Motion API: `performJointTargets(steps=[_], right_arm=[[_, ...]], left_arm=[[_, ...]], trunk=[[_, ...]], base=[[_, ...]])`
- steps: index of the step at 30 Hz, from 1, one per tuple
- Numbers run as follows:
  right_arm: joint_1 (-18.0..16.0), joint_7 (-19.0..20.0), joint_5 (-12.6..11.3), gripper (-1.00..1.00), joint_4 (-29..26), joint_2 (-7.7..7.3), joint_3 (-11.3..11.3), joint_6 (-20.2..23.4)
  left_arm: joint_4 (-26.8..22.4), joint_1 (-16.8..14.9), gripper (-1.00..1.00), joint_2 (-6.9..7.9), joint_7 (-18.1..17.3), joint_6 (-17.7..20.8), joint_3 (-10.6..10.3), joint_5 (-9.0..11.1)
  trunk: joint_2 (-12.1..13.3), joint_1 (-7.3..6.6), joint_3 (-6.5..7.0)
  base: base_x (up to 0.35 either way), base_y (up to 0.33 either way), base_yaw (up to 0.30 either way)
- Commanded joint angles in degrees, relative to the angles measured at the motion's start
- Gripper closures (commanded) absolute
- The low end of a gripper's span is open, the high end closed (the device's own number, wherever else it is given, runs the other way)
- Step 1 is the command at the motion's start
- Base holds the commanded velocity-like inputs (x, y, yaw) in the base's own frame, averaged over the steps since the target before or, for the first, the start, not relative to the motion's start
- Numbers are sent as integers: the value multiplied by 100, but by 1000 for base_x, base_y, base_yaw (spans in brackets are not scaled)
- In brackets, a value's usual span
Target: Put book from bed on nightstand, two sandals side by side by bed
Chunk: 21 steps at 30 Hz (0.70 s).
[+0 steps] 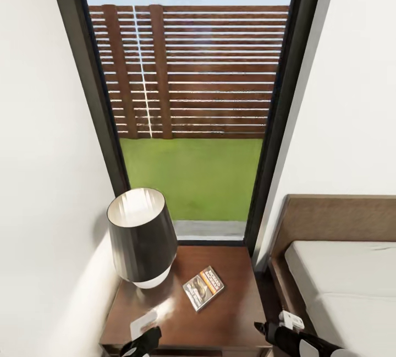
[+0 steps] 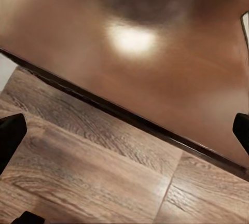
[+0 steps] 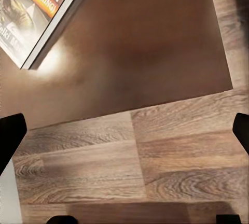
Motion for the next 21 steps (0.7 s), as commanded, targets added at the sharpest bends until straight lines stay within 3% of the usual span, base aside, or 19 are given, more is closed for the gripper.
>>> performJointTargets(steps=[1, 7, 11, 21], right_arm=[[3, 22, -31, -100, 15, -4, -27, 13], [38, 22, -31, -100, 20, -3, -27, 13], [284, 22, -26, -100, 17, -3, -27, 13], [456, 22, -23, -100, 15, -4, -27, 13]], left_arm=[[8, 42, -100, 0, 31, -14, -50, 31], [31, 181, -100, 88, 27, -29, -50, 32], [33, 310, -100, 140, 19, -30, -50, 32], [34, 557, -100, 159, 14, -30, -50, 22]], trunk=[[38, -23, 13], [279, -154, 121], [439, -242, 192], [840, -462, 372]], base=[[0, 0, 0], [0, 0, 0], [0, 0, 0], [0, 0, 0]])
